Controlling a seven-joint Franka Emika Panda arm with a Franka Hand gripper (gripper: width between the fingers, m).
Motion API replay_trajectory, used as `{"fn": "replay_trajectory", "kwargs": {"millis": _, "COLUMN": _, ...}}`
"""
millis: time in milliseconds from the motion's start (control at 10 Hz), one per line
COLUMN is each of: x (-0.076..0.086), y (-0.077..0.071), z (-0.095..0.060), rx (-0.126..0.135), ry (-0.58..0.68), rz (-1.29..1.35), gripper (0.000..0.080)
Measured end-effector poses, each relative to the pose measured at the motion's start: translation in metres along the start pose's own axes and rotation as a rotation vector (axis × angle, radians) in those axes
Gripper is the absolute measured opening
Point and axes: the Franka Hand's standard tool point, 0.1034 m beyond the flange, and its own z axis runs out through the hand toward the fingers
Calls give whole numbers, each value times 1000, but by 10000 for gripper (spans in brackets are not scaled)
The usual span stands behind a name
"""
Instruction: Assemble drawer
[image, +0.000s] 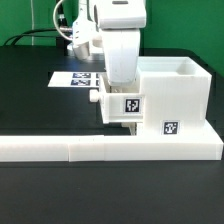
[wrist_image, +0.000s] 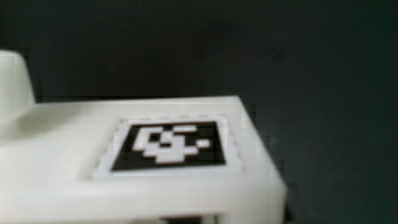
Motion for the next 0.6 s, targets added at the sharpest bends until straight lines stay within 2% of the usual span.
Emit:
{"fn": "replay_trajectory", "kwargs": {"millis": 100, "x": 1, "y": 0, "z": -5, "rx": 9, "ry": -4, "rz": 4, "gripper": 356}}
{"fn": "replay_trajectory", "kwargs": {"millis": 200, "x": 3, "y": 1, "z": -14, "rx": 19, "ry": -10, "rz": 7, "gripper": 356}}
{"fn": "replay_trajectory", "kwargs": {"millis": 300, "x": 4, "y": 2, "z": -23, "rx": 26, "ry": -17, "rz": 3, "gripper": 540}}
{"fn": "replay_trajectory", "kwargs": {"millis": 400, "x": 2, "y": 3, "z": -34, "rx": 35, "ry": -26, "rz": 4, "gripper": 615}}
{"fn": "replay_trajectory", "kwargs": {"millis": 600, "x": -12, "y": 3, "z": -49, "rx": 36, "ry": -38, "rz": -26, "gripper": 643}}
